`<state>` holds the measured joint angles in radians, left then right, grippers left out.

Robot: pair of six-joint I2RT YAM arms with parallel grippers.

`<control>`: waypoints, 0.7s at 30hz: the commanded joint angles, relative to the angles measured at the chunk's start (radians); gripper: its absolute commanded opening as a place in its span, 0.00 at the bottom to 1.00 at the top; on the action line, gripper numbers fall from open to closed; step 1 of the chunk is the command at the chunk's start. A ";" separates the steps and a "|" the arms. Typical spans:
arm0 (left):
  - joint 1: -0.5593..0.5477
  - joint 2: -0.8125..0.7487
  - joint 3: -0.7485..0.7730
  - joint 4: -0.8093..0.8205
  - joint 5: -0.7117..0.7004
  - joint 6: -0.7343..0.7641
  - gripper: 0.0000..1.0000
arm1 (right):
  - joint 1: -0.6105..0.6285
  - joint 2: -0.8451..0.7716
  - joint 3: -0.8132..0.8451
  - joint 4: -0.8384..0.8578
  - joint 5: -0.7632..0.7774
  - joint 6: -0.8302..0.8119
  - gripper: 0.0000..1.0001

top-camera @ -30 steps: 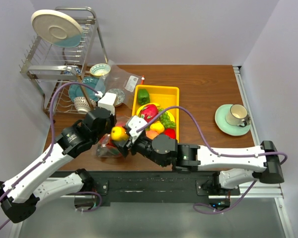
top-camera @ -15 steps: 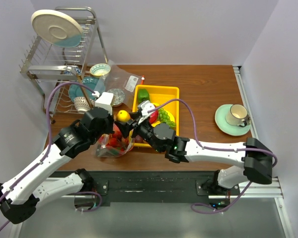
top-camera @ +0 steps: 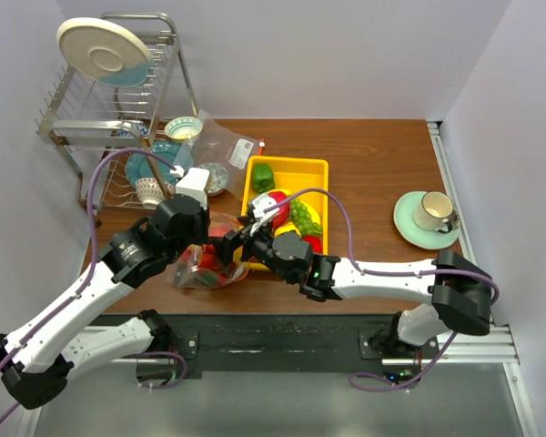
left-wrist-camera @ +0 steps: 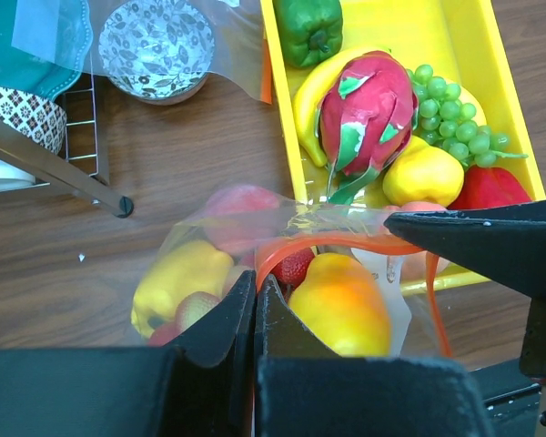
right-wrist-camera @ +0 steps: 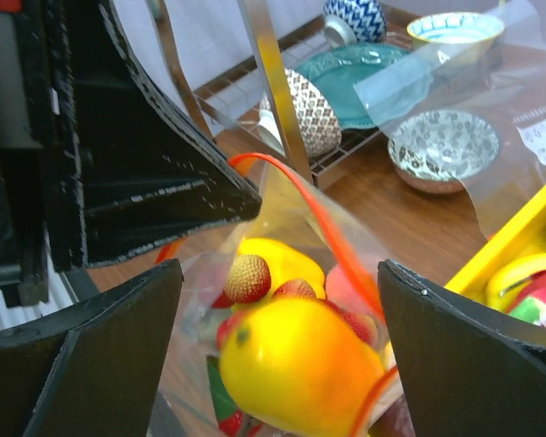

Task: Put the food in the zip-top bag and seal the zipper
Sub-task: Place the fake fruit in the zipper food storage bag.

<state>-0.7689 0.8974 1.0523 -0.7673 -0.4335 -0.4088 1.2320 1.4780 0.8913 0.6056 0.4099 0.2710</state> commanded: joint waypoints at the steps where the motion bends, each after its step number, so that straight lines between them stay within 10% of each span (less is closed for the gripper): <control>1: -0.004 -0.005 0.043 0.031 -0.016 -0.004 0.00 | -0.002 -0.079 0.066 -0.133 0.029 0.011 0.94; 21: -0.004 -0.078 -0.006 0.138 -0.060 0.088 0.00 | -0.281 -0.191 0.265 -0.994 0.101 0.099 0.99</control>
<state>-0.7689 0.8349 1.0462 -0.7528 -0.4789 -0.3897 1.0443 1.2068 1.0664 -0.2028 0.5423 0.3553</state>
